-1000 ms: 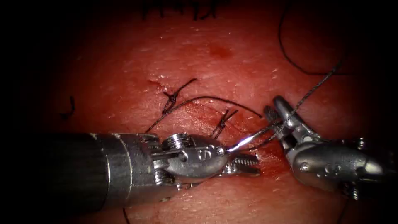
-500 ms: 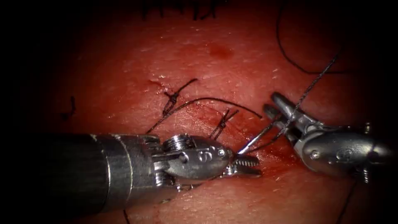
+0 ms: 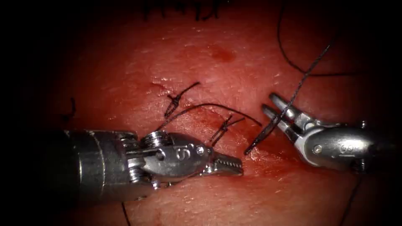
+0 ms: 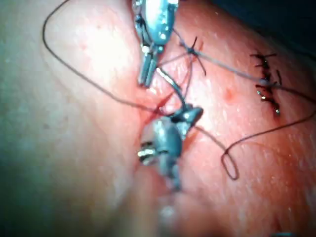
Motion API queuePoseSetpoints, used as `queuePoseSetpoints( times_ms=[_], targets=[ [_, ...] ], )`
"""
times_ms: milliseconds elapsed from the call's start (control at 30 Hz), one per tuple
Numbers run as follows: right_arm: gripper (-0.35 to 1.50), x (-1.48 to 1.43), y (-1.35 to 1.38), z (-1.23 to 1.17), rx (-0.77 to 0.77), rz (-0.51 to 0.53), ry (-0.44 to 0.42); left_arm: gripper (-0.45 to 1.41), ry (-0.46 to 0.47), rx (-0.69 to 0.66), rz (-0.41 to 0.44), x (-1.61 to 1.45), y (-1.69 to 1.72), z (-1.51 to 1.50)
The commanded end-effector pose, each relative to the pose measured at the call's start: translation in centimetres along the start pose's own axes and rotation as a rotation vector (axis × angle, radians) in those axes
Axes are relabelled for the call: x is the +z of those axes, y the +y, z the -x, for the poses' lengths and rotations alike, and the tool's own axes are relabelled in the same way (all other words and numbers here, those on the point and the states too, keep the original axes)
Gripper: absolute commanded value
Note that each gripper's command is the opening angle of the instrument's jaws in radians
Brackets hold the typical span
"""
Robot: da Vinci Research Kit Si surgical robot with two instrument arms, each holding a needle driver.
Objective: Wound Closure
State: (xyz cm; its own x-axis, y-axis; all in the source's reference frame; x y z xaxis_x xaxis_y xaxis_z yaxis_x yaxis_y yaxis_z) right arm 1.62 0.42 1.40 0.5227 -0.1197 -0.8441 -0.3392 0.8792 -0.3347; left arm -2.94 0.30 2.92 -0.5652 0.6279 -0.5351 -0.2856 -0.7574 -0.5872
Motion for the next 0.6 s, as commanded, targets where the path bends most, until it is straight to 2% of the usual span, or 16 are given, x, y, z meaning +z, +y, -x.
queuePoseSetpoints(
  times_ms=[33, 233, 600],
  targets=[
    [-0.35, 0.04, -0.11, 0.02, 0.001, -0.006, 0.000, -0.25, 0.001, 0.000, 0.002, 0.08, -0.01, 0.00],
    [-0.35, 0.08, -0.18, 0.05, 0.032, -0.034, -0.004, -0.25, -0.002, 0.001, 0.002, 0.06, -0.01, 0.01],
    [-0.35, 0.31, -0.49, 0.13, 0.107, -0.167, -0.049, -0.25, -0.002, 0.002, 0.000, 0.08, -0.01, 0.01]
  ],
)
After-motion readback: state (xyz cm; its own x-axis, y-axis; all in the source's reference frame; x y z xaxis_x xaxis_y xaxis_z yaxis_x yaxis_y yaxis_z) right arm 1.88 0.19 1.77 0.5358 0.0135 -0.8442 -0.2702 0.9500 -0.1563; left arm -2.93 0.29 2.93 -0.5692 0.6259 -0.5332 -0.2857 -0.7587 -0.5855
